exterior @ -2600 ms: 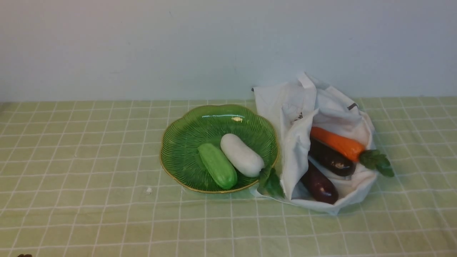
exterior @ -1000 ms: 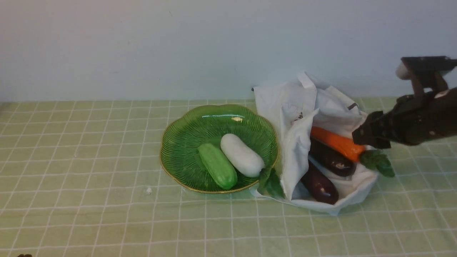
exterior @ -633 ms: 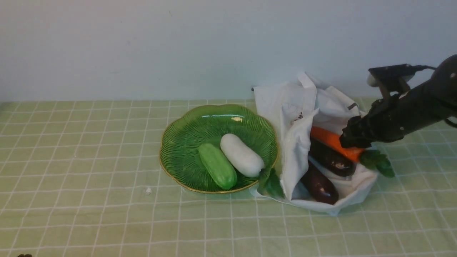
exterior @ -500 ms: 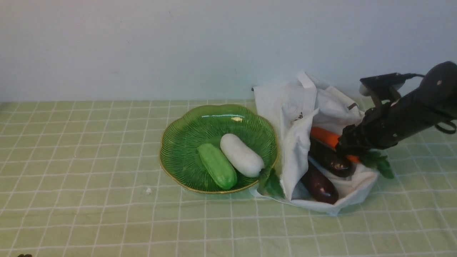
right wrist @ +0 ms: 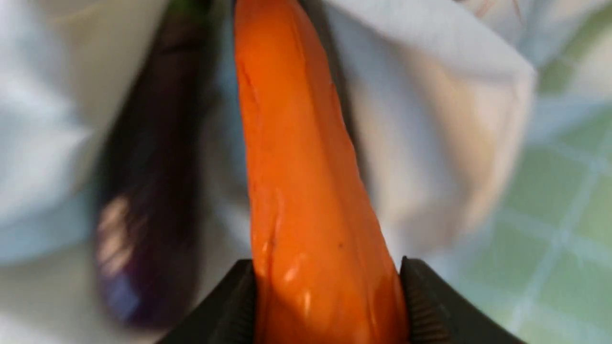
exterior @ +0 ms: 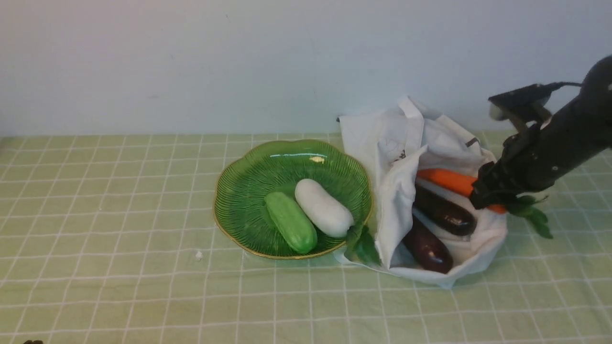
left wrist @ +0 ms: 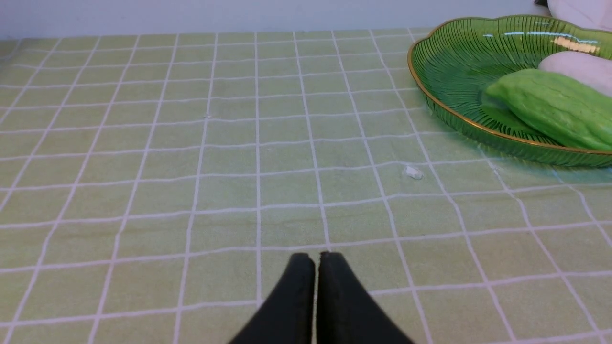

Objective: Take vegetables from bag on green coffee tablecloth place on plate.
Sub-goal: 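Take the carrot out of the cloth bag and place it on the plate with the right gripper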

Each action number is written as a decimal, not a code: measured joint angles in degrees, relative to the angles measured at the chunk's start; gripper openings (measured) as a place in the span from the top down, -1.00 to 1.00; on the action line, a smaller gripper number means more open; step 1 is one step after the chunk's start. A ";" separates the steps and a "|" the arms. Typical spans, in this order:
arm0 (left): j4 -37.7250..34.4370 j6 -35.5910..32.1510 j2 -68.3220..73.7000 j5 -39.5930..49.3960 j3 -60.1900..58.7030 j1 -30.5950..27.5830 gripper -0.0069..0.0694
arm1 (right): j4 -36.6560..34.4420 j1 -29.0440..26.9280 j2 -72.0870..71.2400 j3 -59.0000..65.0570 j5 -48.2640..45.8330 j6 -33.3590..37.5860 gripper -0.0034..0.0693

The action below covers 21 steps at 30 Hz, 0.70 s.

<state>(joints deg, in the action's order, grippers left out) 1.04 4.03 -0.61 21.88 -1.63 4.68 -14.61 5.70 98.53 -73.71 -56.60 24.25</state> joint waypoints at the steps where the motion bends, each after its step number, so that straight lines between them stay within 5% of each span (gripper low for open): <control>1: 0.00 0.00 0.00 0.00 0.00 0.00 0.83 | 1.12 0.00 -1.56 -0.18 -3.24 -2.01 -0.03; 5: 0.00 0.00 0.00 0.00 0.00 0.00 0.83 | 3.89 0.00 -8.58 -0.17 -12.51 -11.09 -0.03; 11: 0.00 0.00 0.00 0.00 0.00 0.00 0.83 | -1.30 4.32 -17.01 -0.17 -12.79 -16.54 -0.03; 21: 0.00 0.00 0.00 0.00 0.00 0.00 0.83 | -8.21 26.89 -6.61 -0.22 12.02 -15.54 -0.03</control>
<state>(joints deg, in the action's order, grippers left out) 1.04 4.03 -0.61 21.88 -1.63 4.68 -22.82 32.58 91.92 -73.94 -44.58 8.71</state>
